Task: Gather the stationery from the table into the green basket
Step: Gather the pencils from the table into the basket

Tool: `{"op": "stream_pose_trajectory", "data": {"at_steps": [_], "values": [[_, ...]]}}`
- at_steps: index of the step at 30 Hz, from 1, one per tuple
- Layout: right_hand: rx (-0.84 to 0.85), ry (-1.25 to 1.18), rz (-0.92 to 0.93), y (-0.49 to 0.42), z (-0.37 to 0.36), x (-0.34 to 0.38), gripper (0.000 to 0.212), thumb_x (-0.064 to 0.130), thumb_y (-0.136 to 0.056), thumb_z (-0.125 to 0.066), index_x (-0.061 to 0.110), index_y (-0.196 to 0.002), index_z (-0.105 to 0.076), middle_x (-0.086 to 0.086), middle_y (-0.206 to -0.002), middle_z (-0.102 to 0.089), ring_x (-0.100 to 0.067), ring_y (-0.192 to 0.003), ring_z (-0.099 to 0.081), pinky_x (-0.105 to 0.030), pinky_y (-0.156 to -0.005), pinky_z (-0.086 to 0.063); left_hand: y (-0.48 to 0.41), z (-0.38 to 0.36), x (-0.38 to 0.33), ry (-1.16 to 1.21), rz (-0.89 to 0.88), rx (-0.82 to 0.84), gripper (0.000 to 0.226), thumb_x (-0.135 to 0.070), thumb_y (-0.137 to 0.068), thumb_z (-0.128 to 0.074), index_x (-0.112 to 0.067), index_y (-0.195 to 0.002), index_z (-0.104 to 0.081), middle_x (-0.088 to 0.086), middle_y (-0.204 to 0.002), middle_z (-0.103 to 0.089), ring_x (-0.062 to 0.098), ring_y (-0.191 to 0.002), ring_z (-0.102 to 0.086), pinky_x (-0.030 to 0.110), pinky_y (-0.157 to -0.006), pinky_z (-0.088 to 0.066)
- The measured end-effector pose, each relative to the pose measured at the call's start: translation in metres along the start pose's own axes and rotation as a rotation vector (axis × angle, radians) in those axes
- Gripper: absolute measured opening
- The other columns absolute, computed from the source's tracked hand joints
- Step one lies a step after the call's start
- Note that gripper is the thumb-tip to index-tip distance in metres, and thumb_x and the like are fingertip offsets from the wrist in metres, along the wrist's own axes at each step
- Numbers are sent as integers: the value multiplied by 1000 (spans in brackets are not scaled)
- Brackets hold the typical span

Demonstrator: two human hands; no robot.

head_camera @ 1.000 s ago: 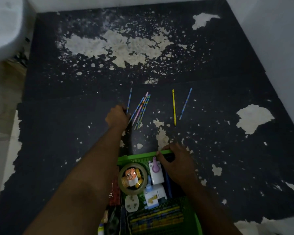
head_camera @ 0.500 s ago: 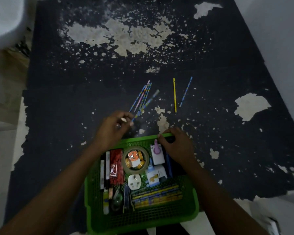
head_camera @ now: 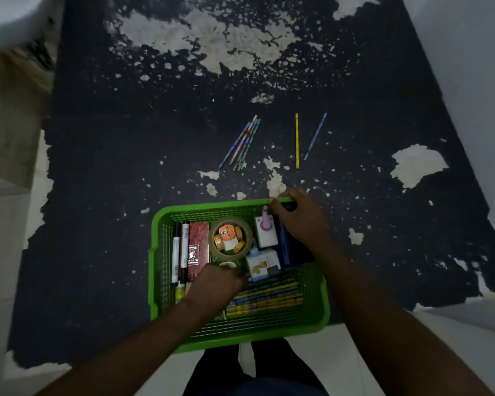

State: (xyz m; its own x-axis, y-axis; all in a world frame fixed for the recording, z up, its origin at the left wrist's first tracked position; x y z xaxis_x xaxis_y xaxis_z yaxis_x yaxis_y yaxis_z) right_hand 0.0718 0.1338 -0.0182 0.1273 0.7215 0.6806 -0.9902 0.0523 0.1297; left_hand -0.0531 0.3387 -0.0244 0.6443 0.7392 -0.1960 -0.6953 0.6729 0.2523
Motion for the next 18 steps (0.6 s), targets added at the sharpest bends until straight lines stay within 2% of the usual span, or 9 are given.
{"op": "stream_pose_trajectory", "data": {"at_steps": [3,6,9,11,13,15,18], "values": [[8,-16,0,-1,0,0,24,47,-89,-66,24,-88,-66,6,-89,-59,-5,-80,-55,-18,-64,-37,-4,2,5,17,7,-114,27,-22,-51,-91,-25,-67,-70,-6,-56,-63,17,-41,-59,23,-39,-44],[45,-57,-24,-5,-2,-2,22,47,-88,-67,25,-88,-67,6,-90,-61,-4,-81,-56,-8,-63,-36,-4,18,22,105,12,-207,24,-49,-67,-84,-32,-75,-70,-12,-66,-69,11,-49,-64,23,-41,-46],[157,-93,-163,-17,-4,-1,27,54,-85,-67,27,-86,-68,6,-92,-68,-8,-85,-63,-20,-66,-43,-6,47,56,225,227,-381,36,-67,-82,-58,-35,-80,-72,-14,-65,-68,5,-53,-63,20,-46,-44],[222,-68,-220,-29,-3,8,32,56,-85,-65,24,-83,-67,6,-84,-69,-10,-79,-63,-23,-63,-43,-8,62,84,292,381,-481,36,-66,-84,-60,-33,-85,-72,-14,-69,-67,4,-59,-60,22,-51,-45],[210,-57,-188,-49,-6,27,33,53,-86,-63,21,-81,-66,5,-78,-68,-11,-76,-63,-24,-66,-44,-14,70,113,334,472,-558,31,-60,-89,-60,-30,-91,-69,-14,-80,-64,5,-70,-56,25,-59,-48],[215,-113,-173,-75,-18,46,28,45,-89,-65,17,-88,-68,5,-75,-65,-10,-75,-61,-25,-72,-45,-23,70,139,337,573,-528,28,-56,-92,-59,-28,-93,-65,-12,-86,-60,8,-77,-55,28,-65,-49],[197,-161,-208,-114,-46,58,12,23,-89,-69,13,-85,-63,1,-71,-61,-16,-76,-61,-30,-79,-50,-32,55,158,401,671,-432,33,-55,-97,-53,-27,-80,-57,-13,-69,-54,7,-61,-52,24,-56,-37]]}}
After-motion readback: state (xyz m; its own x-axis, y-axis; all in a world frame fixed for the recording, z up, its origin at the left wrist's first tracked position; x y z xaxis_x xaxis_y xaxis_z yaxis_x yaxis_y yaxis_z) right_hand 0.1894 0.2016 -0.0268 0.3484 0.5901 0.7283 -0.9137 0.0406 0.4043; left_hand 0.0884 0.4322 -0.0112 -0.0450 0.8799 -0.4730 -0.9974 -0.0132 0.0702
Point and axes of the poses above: each hand's wrist, its own y-axis away from the middle knuckle, its own z-axis out of the back of the hand, x = y × z, the point moved 3 cm from there along -y, towards the middle knuckle
